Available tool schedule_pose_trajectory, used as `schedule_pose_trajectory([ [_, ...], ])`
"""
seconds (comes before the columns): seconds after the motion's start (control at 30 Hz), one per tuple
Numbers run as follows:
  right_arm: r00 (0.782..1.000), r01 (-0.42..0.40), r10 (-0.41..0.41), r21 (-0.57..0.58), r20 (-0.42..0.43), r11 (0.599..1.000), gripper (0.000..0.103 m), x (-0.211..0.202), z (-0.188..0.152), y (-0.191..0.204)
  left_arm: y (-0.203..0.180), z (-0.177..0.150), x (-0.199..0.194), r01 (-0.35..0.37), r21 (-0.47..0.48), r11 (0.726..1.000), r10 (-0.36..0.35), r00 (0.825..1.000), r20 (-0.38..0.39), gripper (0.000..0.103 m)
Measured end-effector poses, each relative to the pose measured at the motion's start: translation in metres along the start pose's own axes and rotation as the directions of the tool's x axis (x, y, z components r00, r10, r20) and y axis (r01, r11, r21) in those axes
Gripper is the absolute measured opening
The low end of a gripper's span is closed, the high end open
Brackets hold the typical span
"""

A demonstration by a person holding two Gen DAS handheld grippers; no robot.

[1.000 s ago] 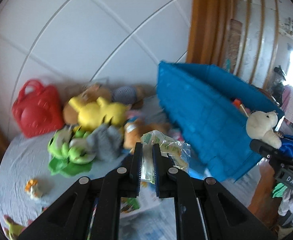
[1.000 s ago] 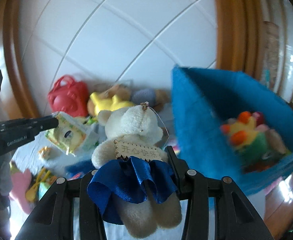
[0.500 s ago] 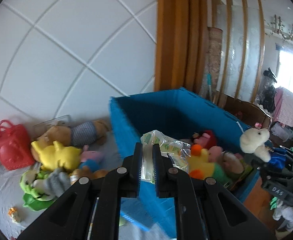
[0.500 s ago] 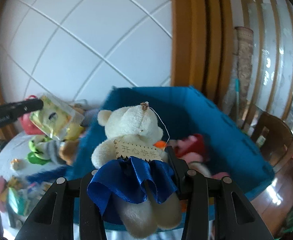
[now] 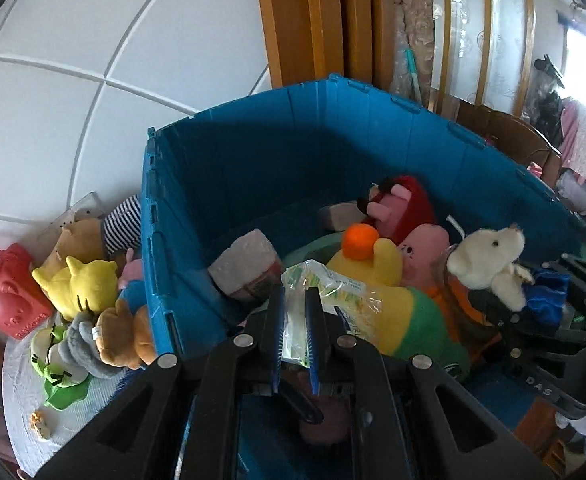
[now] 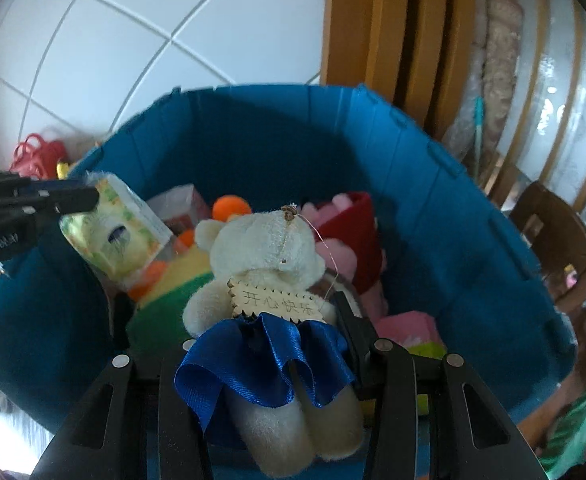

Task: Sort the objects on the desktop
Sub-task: 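Carry the snack bag with left tool while right tool carries the bear over the crate, then open both tools to drop the snack bag and bear into the crate, then move both tools back over the table toward the floss box and green ball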

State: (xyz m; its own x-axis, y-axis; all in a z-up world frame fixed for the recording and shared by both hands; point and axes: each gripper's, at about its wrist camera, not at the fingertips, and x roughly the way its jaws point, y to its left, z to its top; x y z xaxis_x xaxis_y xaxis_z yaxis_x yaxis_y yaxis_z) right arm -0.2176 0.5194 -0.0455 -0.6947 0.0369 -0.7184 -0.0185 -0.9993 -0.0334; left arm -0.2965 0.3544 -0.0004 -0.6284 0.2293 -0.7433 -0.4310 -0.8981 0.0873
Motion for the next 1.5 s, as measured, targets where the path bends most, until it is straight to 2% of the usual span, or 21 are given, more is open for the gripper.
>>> schedule_pose_trajectory([
  [0.13,1.0,-0.008,0.008,0.003,-0.018,1.0,0.044,0.009,-0.006,-0.005,-0.002,0.0,0.005,-0.013,0.006,1.0,0.013,1.0,-0.027,0.015],
  [0.17,1.0,-0.008,0.008,0.002,-0.02,1.0,0.045,0.009,-0.007,-0.005,-0.002,0.0,0.006,-0.013,0.007,1.0,0.013,0.999,-0.03,0.023],
  [0.2,1.0,-0.008,0.008,0.0,-0.021,1.0,0.051,0.008,-0.008,-0.004,-0.002,0.0,0.005,-0.012,0.008,1.0,0.012,0.999,-0.03,0.039],
  [0.23,1.0,-0.006,0.006,0.001,-0.022,1.0,0.055,0.008,-0.008,-0.004,-0.002,0.001,0.005,-0.011,0.008,1.0,0.012,1.0,-0.027,0.049],
  [0.27,1.0,-0.004,0.004,0.002,-0.022,1.0,0.06,0.009,-0.008,-0.005,-0.002,0.002,0.004,-0.015,0.008,1.0,0.015,1.0,-0.016,0.064],
  [0.3,1.0,-0.002,0.002,0.004,-0.022,1.0,0.061,0.009,-0.007,-0.005,-0.002,0.002,0.002,-0.016,0.009,1.0,0.016,1.0,-0.007,0.071],
  [0.47,1.0,0.001,-0.001,0.013,-0.022,1.0,0.067,0.009,-0.006,-0.004,-0.003,0.001,-0.001,-0.009,0.014,1.0,0.009,1.0,0.003,0.072],
  [0.67,1.0,0.012,-0.012,0.032,0.001,0.999,0.089,0.001,-0.004,-0.005,-0.001,-0.005,-0.003,0.018,0.009,1.0,-0.018,1.0,0.004,0.072],
  [0.8,1.0,0.019,-0.02,0.051,0.024,0.999,0.103,-0.008,-0.003,-0.005,0.004,-0.011,-0.015,0.038,0.001,0.999,-0.039,0.999,0.032,0.072],
  [0.93,0.999,0.002,-0.005,0.074,0.044,0.997,0.103,-0.015,-0.004,-0.005,0.014,-0.02,-0.033,0.056,-0.015,0.998,-0.054,0.996,0.075,0.073],
  [1.23,0.993,-0.035,0.022,0.106,0.116,0.994,0.103,-0.037,-0.007,0.019,0.07,-0.053,-0.071,0.002,-0.102,0.995,0.013,0.99,0.139,0.073],
  [1.37,0.988,-0.07,0.057,0.083,0.147,0.994,0.103,-0.044,-0.002,0.046,0.106,-0.073,-0.081,-0.041,-0.159,0.986,0.063,0.988,0.14,0.073],
  [1.5,0.978,-0.122,0.112,0.047,0.178,0.991,0.103,-0.053,0.003,0.083,0.146,-0.102,-0.084,-0.085,-0.217,0.973,0.109,0.989,0.104,0.073],
])
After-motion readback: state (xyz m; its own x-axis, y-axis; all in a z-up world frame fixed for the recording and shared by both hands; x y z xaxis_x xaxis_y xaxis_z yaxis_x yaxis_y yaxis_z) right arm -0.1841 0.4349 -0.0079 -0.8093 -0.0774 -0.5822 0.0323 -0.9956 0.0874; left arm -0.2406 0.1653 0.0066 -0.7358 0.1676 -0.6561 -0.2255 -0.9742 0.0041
